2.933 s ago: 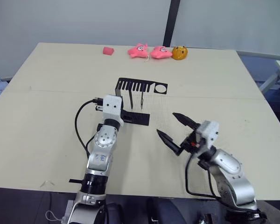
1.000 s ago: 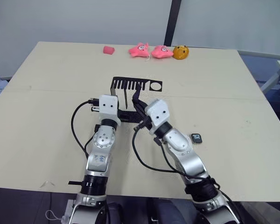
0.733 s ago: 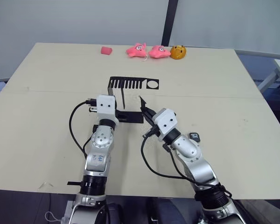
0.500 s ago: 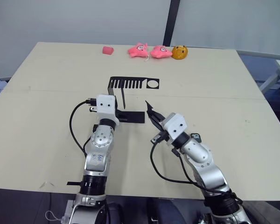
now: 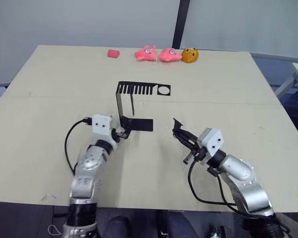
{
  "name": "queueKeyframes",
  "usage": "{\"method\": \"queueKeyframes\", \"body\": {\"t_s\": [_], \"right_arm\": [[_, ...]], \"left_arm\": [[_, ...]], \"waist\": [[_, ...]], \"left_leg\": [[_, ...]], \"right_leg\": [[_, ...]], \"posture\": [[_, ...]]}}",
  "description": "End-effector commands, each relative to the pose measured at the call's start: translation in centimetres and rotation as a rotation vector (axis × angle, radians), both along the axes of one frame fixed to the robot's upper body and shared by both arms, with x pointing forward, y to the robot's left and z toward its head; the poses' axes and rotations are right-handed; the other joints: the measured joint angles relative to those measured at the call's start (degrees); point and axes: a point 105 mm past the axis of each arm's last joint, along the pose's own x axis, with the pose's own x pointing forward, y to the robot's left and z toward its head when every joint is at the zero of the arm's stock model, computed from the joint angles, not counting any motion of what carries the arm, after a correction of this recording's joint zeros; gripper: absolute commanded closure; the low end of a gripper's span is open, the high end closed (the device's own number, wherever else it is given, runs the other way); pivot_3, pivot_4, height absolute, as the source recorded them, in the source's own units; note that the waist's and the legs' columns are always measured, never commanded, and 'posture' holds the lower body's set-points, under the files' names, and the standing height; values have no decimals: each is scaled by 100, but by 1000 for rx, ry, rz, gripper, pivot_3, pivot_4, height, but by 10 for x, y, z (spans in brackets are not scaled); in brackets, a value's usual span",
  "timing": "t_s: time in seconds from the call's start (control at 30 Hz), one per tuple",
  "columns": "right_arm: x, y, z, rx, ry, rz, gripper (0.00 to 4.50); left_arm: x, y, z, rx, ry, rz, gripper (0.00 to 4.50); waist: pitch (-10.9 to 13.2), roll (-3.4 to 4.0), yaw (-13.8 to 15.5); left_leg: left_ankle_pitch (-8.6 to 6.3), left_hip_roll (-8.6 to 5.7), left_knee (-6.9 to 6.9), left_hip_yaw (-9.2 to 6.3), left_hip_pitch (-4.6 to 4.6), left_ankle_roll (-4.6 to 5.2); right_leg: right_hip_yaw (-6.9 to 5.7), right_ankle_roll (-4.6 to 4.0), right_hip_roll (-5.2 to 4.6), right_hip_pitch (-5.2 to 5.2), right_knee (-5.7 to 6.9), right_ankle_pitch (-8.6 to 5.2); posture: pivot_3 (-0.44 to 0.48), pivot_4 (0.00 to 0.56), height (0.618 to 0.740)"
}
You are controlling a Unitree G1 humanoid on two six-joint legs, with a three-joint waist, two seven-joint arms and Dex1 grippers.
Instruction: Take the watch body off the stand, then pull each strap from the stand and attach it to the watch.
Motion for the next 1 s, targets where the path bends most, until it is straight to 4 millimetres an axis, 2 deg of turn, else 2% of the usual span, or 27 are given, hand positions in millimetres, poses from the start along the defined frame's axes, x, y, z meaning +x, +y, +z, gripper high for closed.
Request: {"method": "queueKeyframes", "body": {"t_s": [0.03, 0.13, 0.23, 0.43, 0.6, 0.83, 0.93, 0.97, 1.0], "right_arm": [[-13, 0, 20, 94, 52, 96, 4500], [-23, 6, 25, 149, 160, 196, 4500], [-33, 16, 28, 181, 267, 298, 4500], [-42, 40, 37, 265, 428, 466, 4500], [-45, 54, 38, 276, 482, 551, 4500], [-45, 71, 37, 292, 538, 624, 4500], [-46, 73, 37, 292, 545, 639, 4500], [-46, 74, 37, 293, 545, 642, 4500], [-46, 75, 37, 294, 546, 646, 4500]], "left_arm": [[-22, 7, 31, -49, -117, -220, 70], [-37, 13, 44, -47, -116, -476, 70], [-43, 18, 53, -46, -57, -653, 70], [-61, 0, 83, -283, 114, -1001, 70], [-64, -19, 88, -436, 223, -1116, 70], [-67, -46, 83, -478, 288, -1210, 70], [-67, -51, 83, -494, 280, -1223, 813], [-67, -53, 83, -493, 281, -1223, 1335], [-69, -54, 82, -494, 283, -1232, 1658]], "waist": [[0, 0, -1], [0, -1, -3], [1, 0, -5], [2, -2, -60], [3, -1, -98], [4, -2, -94], [4, -2, -96], [4, -2, -97], [4, -2, -97]], "left_leg": [[0, 0, 3, -1, -1, 0], [0, 0, 0, -8, 0, 0], [-1, -1, -1, -12, -2, 1], [-6, -1, -4, -19, -12, 8], [-6, 0, -5, -24, -17, 7], [-5, 0, 1, -25, -18, 4], [-5, 0, 0, -24, -18, 5], [-5, 0, 0, -24, -19, 4], [-5, 0, -1, -24, -19, 4]], "right_leg": [[-1, 0, 0, 0, 2, 0], [-6, -8, -1, 2, 0, 4], [-10, -13, -2, 2, 1, 4], [-14, -14, -5, -1, -12, 5], [-15, -6, -4, -3, -22, 1], [-14, -5, -2, -4, -18, 0], [-14, -5, -3, -4, -19, 0], [-14, -5, -2, -5, -19, 0], [-14, -6, -1, -6, -19, 0]], "posture": [[0, 150, 740], [0, 150, 740], [0, 150, 740], [0, 150, 740], [0, 150, 740], [0, 150, 740], [0, 150, 740], [0, 150, 740], [0, 150, 740]]}}
